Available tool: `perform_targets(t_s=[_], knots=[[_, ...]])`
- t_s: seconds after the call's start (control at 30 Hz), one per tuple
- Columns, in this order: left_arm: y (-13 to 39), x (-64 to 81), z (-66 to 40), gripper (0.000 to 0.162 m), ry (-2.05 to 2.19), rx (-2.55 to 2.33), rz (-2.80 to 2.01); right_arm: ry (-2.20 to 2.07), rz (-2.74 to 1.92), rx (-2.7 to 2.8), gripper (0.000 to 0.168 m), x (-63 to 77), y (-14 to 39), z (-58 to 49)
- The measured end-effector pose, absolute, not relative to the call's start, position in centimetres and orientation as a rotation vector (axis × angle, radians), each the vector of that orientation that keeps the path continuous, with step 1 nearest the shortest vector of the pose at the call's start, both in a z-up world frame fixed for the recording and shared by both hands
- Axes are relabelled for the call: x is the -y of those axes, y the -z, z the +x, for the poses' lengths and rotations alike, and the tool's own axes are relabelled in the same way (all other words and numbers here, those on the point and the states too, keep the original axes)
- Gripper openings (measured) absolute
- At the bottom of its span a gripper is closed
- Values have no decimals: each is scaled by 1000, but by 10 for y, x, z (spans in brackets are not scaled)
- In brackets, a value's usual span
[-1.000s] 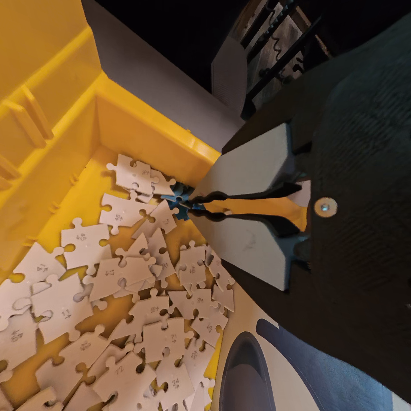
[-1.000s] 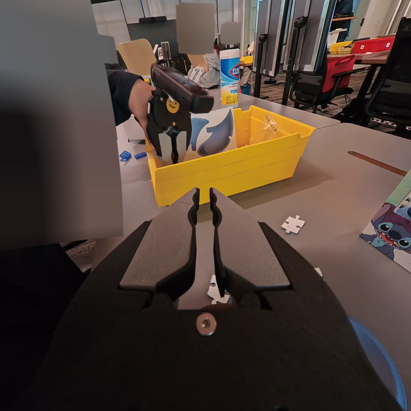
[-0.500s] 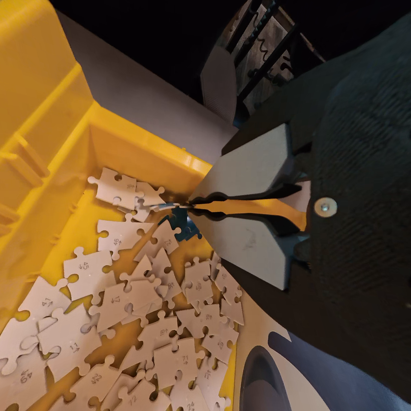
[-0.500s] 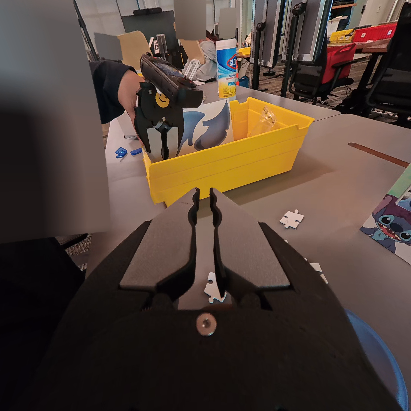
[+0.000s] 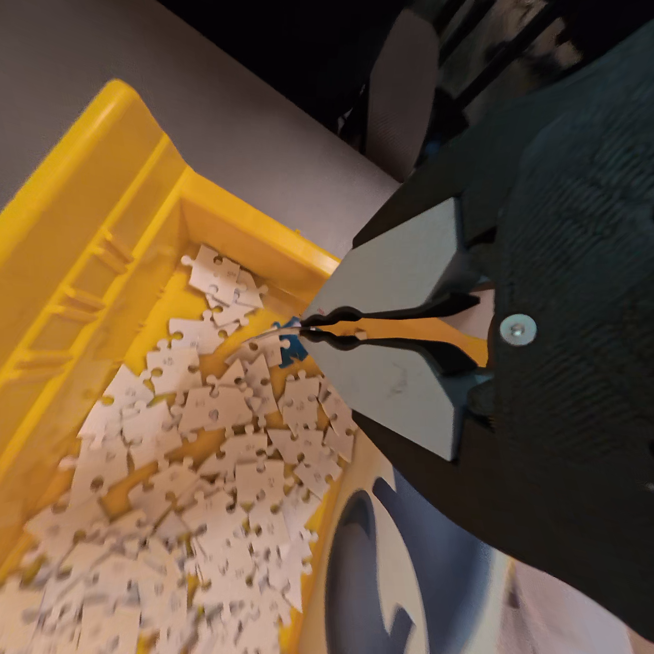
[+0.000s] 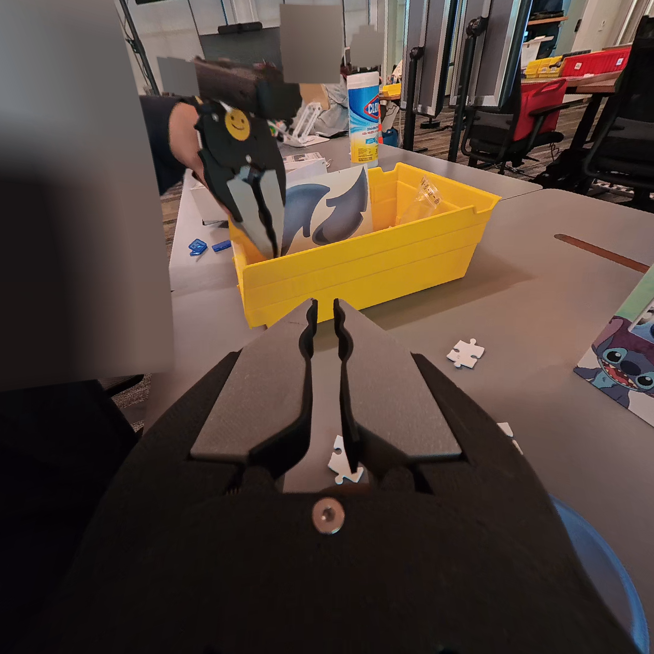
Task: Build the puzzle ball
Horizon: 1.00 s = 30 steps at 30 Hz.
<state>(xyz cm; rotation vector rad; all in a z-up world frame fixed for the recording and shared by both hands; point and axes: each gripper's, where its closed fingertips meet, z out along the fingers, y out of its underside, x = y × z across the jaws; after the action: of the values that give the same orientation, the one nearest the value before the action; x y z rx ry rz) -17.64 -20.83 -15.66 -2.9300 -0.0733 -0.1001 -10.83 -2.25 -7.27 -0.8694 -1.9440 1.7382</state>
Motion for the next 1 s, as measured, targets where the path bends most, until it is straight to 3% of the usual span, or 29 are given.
perform_targets(t_s=[0.23, 0.4, 0.7, 1.0], knots=[[100, 189, -209, 0, -705, -73, -2564, -1803, -904, 2069, 8, 36, 85, -102], [88, 162, -165, 0, -1276, -717, -2189, -1981, -924, 2113, 9, 49, 80, -90], [65, 120, -111, 0, -1701, -1243, -1730, -2203, -894, 2154, 16, 64, 71, -74], [66, 103, -96, 0, -1699, -1308, -1697, -2065, -781, 2132, 24, 73, 72, -71]])
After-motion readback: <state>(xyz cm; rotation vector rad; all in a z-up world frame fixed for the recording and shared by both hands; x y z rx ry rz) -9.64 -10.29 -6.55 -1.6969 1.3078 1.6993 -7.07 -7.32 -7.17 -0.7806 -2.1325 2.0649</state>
